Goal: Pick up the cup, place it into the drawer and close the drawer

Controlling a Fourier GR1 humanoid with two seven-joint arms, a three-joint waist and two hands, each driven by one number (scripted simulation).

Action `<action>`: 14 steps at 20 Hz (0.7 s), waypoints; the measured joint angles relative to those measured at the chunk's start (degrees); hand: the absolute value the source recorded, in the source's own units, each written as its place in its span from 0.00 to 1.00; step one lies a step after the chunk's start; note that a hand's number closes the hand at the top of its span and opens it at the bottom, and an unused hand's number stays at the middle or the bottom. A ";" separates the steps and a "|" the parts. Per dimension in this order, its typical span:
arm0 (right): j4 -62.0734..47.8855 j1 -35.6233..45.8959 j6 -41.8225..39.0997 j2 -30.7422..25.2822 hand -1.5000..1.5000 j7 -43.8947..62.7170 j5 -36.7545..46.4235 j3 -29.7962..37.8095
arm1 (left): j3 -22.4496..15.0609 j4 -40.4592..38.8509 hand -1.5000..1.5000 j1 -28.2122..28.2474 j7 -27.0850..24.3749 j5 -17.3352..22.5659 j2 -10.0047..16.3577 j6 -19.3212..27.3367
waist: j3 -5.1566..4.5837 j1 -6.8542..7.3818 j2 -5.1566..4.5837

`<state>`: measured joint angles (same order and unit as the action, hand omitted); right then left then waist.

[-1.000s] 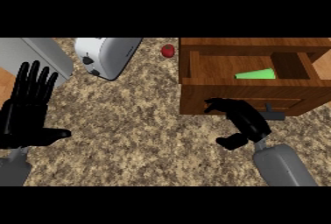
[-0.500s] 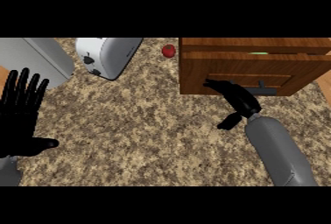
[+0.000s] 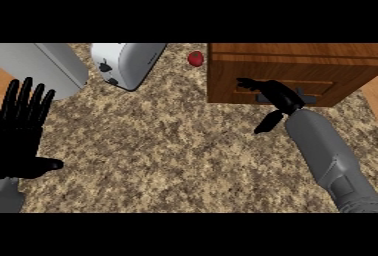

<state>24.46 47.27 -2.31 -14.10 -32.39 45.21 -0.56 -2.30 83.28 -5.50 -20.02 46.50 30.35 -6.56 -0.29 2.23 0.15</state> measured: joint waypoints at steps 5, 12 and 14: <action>-6.04 4.24 -2.14 -2.04 0.00 -3.61 -0.28 1.59 | 0.05 -1.19 0.00 -0.23 -0.51 -0.67 -0.57 -1.44 | 0.06 1.05 -0.25; -10.96 6.21 -5.03 -3.04 0.00 -7.09 -1.20 3.12 | -0.47 -1.61 0.00 -0.97 -0.48 -2.23 -1.13 -1.42 | 0.28 1.72 -0.59; -11.95 6.50 -5.63 -3.36 0.00 -8.04 -1.52 3.53 | -0.58 -1.62 0.00 -1.06 -0.80 -2.63 -1.32 -1.62 | 0.33 1.98 -0.65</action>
